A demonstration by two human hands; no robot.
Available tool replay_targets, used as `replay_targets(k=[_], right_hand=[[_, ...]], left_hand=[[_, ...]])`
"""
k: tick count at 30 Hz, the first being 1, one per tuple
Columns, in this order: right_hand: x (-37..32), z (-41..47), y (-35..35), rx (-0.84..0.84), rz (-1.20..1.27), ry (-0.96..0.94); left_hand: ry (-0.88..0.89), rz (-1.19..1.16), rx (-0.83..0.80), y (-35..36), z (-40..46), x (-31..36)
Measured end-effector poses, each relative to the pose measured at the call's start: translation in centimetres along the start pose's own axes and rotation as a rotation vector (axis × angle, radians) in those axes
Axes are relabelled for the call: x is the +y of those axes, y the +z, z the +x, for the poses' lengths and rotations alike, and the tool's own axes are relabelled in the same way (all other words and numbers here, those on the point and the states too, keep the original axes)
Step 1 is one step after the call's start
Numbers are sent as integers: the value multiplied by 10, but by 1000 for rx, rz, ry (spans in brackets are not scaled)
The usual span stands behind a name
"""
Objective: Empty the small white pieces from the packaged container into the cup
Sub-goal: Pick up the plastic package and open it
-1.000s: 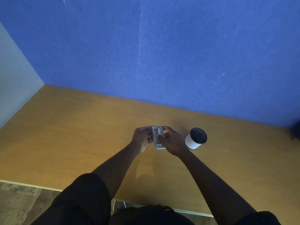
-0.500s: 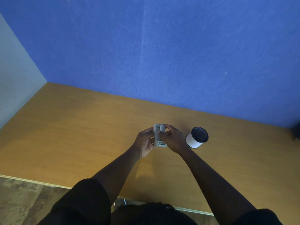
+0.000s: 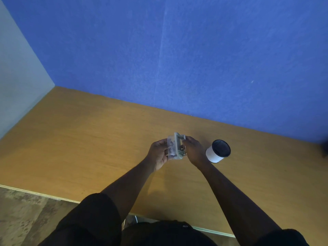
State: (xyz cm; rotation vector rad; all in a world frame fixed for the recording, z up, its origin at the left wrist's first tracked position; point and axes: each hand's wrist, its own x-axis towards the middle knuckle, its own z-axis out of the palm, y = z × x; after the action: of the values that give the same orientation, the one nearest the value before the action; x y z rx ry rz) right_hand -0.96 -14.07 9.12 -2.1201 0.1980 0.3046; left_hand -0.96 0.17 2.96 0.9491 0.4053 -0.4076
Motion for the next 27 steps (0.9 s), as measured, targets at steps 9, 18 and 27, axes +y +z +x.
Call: replay_targets(k=[9,18,27], right_hand=[[1,2,2,78,188,114],[7,3,-3,96,324,196],[13,2,-9,60,422,214]], left_hand=[[-11,-3,36,-5,4,2],[-25,-20,17,-3,6,-2],[-48,-12,68,-6,7,-2]])
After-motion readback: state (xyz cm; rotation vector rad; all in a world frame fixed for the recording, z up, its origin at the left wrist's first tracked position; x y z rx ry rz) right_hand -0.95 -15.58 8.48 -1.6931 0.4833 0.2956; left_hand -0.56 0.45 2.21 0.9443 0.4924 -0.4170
